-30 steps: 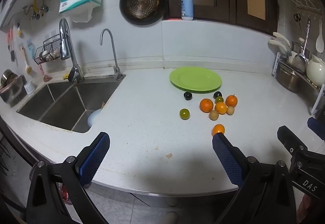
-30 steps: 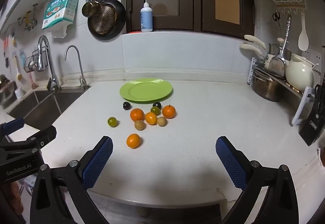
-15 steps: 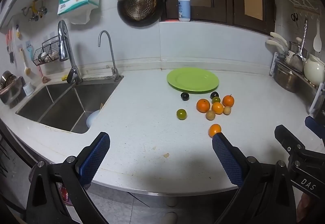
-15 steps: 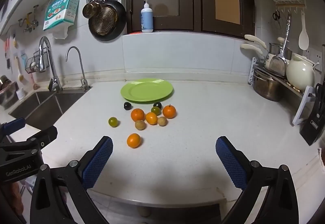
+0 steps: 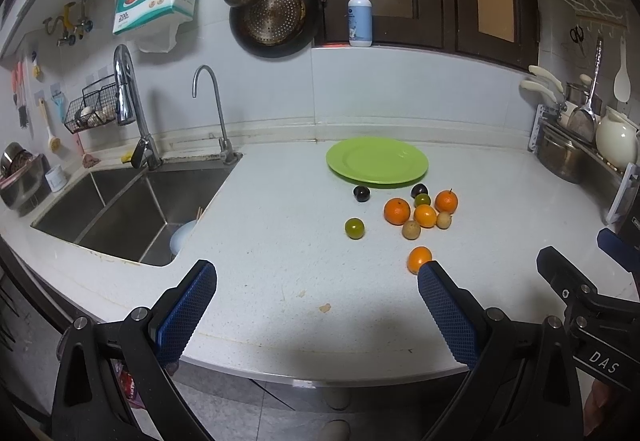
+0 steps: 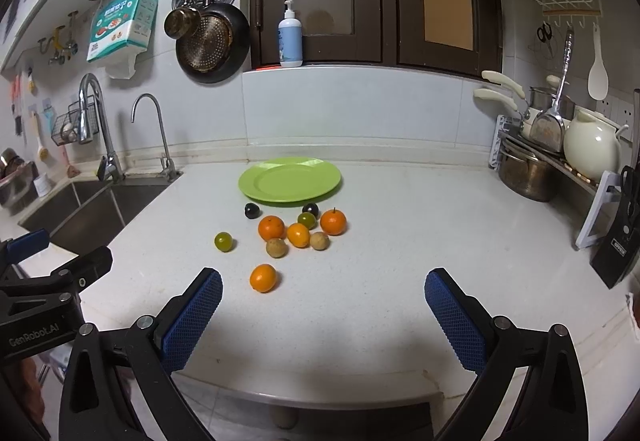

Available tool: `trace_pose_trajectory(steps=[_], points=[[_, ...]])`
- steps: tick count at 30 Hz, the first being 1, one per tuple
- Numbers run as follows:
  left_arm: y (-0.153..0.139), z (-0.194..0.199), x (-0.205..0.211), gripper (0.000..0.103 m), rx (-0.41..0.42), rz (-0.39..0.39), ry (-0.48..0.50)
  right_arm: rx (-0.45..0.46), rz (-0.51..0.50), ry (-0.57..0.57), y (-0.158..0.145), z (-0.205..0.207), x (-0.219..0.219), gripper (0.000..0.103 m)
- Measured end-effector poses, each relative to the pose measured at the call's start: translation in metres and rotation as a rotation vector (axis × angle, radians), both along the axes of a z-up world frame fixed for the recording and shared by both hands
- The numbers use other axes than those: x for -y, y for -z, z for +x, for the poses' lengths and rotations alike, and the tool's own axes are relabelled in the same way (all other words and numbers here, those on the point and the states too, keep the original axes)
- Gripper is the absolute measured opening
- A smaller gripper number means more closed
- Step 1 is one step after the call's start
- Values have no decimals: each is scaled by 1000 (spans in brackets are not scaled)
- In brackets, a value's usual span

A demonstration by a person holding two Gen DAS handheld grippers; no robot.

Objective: Organize fruits

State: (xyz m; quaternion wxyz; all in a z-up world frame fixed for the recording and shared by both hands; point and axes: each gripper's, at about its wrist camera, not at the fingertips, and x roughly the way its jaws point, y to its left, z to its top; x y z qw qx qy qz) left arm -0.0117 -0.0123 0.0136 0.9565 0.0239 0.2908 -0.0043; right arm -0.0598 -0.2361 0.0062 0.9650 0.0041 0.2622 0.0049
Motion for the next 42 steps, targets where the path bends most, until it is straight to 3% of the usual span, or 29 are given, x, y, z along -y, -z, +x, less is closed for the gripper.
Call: trace_pose_trajectory(steps=[42], points=[[-1, -7, -1, 102, 21, 3, -2, 16, 0, -5, -2, -2, 0, 102]])
